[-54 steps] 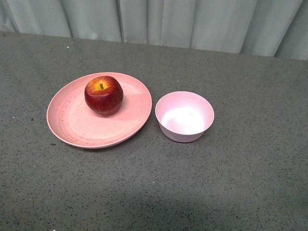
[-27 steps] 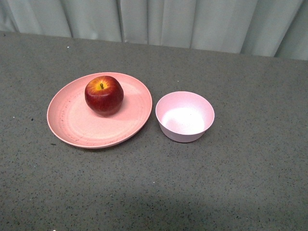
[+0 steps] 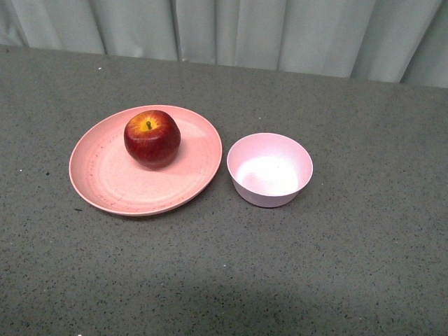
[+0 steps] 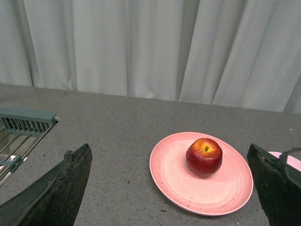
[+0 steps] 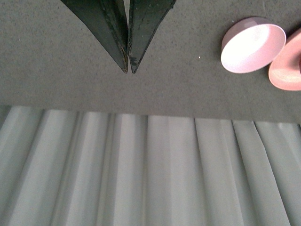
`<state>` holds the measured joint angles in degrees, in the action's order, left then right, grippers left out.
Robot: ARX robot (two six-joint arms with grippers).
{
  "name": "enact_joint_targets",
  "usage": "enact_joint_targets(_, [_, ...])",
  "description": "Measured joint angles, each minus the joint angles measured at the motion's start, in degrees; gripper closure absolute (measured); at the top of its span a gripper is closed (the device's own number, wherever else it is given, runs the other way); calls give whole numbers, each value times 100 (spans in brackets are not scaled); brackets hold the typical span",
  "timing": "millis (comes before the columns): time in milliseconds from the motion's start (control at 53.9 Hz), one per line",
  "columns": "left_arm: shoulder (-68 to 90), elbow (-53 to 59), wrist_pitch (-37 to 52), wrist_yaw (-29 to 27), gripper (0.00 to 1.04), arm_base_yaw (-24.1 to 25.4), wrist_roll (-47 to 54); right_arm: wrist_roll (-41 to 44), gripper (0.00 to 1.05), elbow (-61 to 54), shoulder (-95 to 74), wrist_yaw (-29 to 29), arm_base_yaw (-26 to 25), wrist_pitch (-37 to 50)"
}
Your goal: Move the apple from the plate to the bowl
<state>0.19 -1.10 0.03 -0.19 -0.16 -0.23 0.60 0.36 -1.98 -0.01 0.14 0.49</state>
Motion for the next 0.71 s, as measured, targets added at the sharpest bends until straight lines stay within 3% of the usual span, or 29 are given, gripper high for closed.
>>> enact_joint_targets(167, [-2,0,0,7,7,0,0,0,104,0,168,-4,0,-37])
enact_joint_targets(223, [-2,0,0,7,7,0,-2,0,98,0,168,-4,0,-39])
enact_joint_targets(371, [-2,0,0,7,7,0,-2,0,75,0,175,-7,0,-39])
enact_joint_targets(557, [-2,0,0,4,7,0,0,0,34,0,175,-4,0,-39])
enact_joint_targets(705, [-2,0,0,7,7,0,-2,-2,8,0,175,-4,0,-39])
